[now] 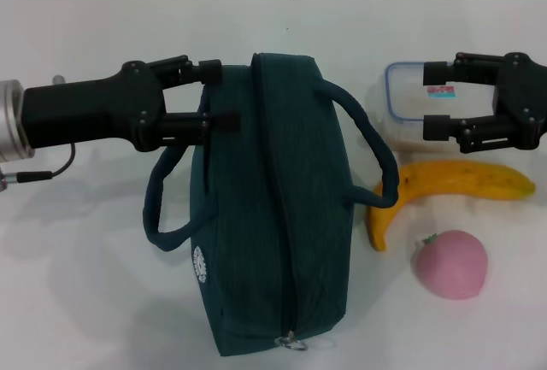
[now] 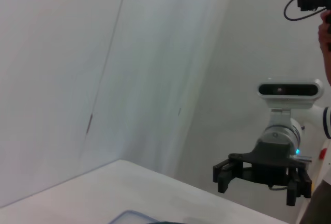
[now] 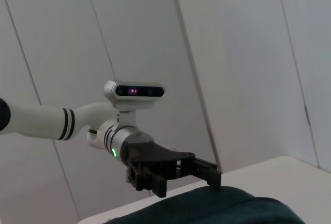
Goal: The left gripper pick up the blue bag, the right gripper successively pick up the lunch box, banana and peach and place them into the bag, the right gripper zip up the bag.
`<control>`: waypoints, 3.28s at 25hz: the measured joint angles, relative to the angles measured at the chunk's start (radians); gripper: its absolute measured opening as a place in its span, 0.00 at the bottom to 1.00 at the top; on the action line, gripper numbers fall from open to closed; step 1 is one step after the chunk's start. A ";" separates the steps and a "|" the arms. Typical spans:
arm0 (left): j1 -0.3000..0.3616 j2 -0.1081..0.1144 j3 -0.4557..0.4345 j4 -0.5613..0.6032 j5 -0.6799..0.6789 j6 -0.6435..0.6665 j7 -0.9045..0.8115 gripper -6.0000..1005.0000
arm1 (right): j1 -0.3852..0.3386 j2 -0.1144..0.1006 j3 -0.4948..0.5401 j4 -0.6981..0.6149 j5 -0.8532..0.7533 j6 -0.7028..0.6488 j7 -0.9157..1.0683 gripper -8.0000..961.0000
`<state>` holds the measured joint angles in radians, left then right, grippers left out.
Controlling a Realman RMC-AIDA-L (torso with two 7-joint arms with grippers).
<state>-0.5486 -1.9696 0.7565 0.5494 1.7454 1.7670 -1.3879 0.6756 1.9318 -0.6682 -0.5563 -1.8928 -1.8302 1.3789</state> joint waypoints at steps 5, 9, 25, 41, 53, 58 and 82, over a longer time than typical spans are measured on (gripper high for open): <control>0.000 0.000 0.005 0.001 0.001 0.023 0.010 0.86 | 0.000 0.004 -0.007 -0.001 0.001 -0.018 0.000 0.90; 0.004 0.000 0.000 0.002 -0.006 0.065 0.062 0.86 | -0.001 0.006 -0.006 -0.001 0.011 -0.058 -0.014 0.90; 0.010 -0.003 -0.018 0.003 -0.009 0.069 0.034 0.84 | -0.016 0.028 -0.001 -0.001 0.012 -0.087 -0.102 0.88; 0.074 -0.015 0.025 0.659 0.197 0.111 -1.097 0.82 | -0.133 0.039 0.007 0.005 0.034 0.001 -0.182 0.87; -0.004 -0.051 0.181 0.682 0.308 0.112 -1.358 0.80 | -0.198 0.045 0.013 0.011 0.065 0.009 -0.257 0.86; -0.061 -0.059 0.185 0.627 0.332 0.111 -1.371 0.78 | -0.227 0.047 0.036 0.013 0.067 0.010 -0.280 0.85; -0.112 -0.041 0.178 0.551 0.411 0.086 -1.346 0.21 | -0.286 0.059 0.102 0.045 0.092 0.011 -0.270 0.83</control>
<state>-0.6609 -2.0109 0.9344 1.1001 2.1568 1.8530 -2.7341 0.3895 1.9905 -0.5664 -0.5108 -1.8011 -1.8190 1.1092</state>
